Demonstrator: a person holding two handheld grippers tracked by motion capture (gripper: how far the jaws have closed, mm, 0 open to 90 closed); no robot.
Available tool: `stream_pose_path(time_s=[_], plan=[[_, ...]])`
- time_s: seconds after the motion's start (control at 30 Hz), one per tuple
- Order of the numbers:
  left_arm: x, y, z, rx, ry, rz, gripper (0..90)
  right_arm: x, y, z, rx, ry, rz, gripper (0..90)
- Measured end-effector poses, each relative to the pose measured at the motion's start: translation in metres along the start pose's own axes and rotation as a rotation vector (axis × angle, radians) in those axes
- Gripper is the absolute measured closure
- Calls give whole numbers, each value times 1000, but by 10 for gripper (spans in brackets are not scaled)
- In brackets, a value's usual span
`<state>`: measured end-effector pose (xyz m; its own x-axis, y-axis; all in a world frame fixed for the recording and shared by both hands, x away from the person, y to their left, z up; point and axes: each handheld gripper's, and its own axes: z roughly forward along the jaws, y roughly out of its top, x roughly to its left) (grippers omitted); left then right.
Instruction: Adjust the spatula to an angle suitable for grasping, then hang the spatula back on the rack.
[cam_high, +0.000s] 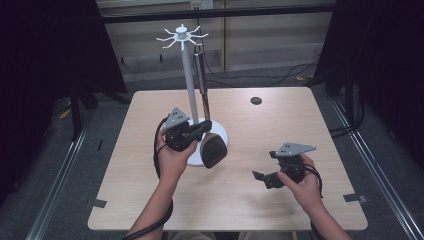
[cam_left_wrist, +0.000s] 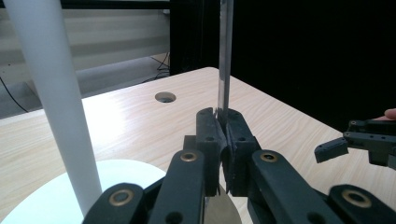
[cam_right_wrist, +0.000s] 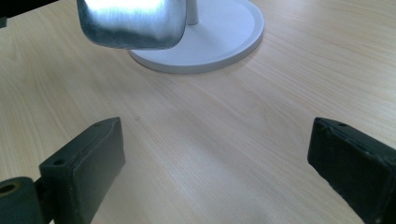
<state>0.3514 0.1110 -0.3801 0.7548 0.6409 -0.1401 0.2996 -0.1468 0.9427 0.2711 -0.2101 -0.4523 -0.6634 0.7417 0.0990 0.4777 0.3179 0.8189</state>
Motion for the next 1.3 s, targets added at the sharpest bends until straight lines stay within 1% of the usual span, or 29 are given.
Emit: stream_pose_path(time_s=[0.03, 0.07, 0.13, 0.17, 0.2, 0.37, 0.4, 0.43, 0.57, 0.63, 0.67, 0.83, 0.87, 0.9, 0.97, 1.07, 1.17, 1.2, 1.23, 1.3], plan=[[1, 0, 1, -6, -7, -2, 864, 0, 0, 0, 0, 1, 0, 35], [2, 0, 0, -2, 2, 3, 863, 0, 0, 0, 0, 0, 0, 35], [4, 0, 1, -3, 1, 5, 861, 0, 0, 0, 0, 0, 0, 36], [4, 0, 1, -1, 10, 6, 861, 0, 0, 0, 0, 1, 0, 35], [5, 0, 1, -4, 3, 10, 860, 0, 0, 0, 1, 1, 0, 36], [8, 0, 1, -3, 3, 4, 856, 0, 0, 0, 0, 1, -1, 35], [9, 0, 1, 2, 14, 10, 855, 0, 0, 0, 1, 0, -1, 36], [9, 1, 1, 3, 21, 7, 855, 0, 0, 0, 1, -1, -2, 36], [12, 1, 2, 2, 21, 8, 851, -1, 0, -1, 0, -5, -1, 36], [13, 1, 2, 3, 29, 4, 850, -1, 0, -2, -1, -6, 1, 36], [13, 0, 2, -4, 22, 2, 848, -1, 0, -2, -2, -3, 4, 36], [16, 0, 2, -13, 24, -7, 840, -1, -1, -1, 0, -4, -2, 36], [16, 1, 2, -9, 33, -7, 839, -1, 0, -1, 0, -4, 2, 36], [16, 1, 2, -8, 27, -10, 837, -1, 0, -2, -2, -1, 2, 36], [17, 2, 2, -8, 34, -6, 832, -1, 0, -2, -1, -5, 3, 36], [17, 2, 2, -11, 24, -13, 819, -1, 0, -1, 1, -4, 1, 36], [17, 2, 2, -17, 31, -13, 805, -1, 0, -1, -1, -2, 0, 35], [18, 3, 2, -18, 26, -16, 792, -1, 0, -1, 0, -3, -1, 36], [18, 3, 2, -14, 34, -19, 781, -1, 0, -1, 0, -3, -1, 36], [19, 2, 2, -12, 27, -30, 781, -1, 0, -1, 2, -2, -2, 36]])
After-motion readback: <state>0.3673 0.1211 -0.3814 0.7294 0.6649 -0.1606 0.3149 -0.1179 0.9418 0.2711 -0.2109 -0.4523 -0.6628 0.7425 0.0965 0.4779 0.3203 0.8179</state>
